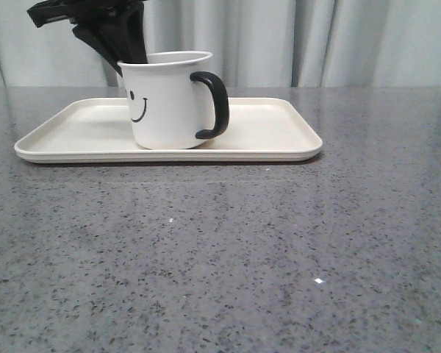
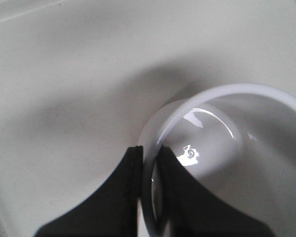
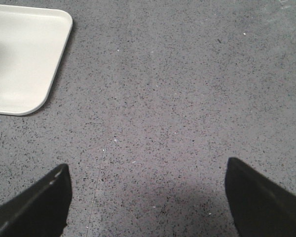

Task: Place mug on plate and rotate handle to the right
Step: 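Lower the mug onto the tray and open the left gripper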

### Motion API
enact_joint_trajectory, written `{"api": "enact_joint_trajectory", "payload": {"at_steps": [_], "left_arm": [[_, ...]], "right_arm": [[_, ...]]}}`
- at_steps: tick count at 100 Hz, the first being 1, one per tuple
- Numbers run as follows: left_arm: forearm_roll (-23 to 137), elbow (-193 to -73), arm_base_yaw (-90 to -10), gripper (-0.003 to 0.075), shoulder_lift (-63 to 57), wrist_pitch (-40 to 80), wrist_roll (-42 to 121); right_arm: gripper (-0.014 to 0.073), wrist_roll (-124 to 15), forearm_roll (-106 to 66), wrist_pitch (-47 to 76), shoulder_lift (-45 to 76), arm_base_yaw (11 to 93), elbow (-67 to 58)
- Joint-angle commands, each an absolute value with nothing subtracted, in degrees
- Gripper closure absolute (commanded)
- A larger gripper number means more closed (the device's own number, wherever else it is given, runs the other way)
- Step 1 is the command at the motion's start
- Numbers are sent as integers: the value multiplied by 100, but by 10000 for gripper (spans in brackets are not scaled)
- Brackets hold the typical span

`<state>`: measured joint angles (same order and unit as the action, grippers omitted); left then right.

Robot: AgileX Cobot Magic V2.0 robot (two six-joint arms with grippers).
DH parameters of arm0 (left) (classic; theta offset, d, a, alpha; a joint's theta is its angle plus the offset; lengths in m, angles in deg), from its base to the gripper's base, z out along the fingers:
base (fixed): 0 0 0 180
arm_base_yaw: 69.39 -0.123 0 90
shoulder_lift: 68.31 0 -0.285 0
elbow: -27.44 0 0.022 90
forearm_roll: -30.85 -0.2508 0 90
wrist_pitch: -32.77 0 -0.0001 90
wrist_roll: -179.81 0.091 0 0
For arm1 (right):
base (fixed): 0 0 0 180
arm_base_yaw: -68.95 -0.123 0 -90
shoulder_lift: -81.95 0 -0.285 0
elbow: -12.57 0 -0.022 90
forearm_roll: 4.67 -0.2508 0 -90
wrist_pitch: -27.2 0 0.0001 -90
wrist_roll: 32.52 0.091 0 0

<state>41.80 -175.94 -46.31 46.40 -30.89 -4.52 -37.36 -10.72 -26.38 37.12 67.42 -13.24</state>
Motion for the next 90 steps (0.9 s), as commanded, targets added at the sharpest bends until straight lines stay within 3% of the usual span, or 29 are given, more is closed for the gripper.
{"api": "enact_joint_trajectory", "payload": {"at_steps": [1,29,39,90], "left_arm": [[4243,-17774,-4587,704,4376,-2990,-456],[4243,-17774,-4587,398,4376,-2890,-456],[4243,-17817,-4587,335,4365,-2865,-456],[4230,-17997,-4577,323,3644,-2778,-467]], "right_arm": [[-31,-3750,-1087,-2239,3664,6734,-1143],[-31,-3750,-1087,-2239,3664,6734,-1143],[-31,-3750,-1087,-2239,3664,6734,-1143],[-31,-3750,-1087,-2258,3664,6734,-1143]]}}
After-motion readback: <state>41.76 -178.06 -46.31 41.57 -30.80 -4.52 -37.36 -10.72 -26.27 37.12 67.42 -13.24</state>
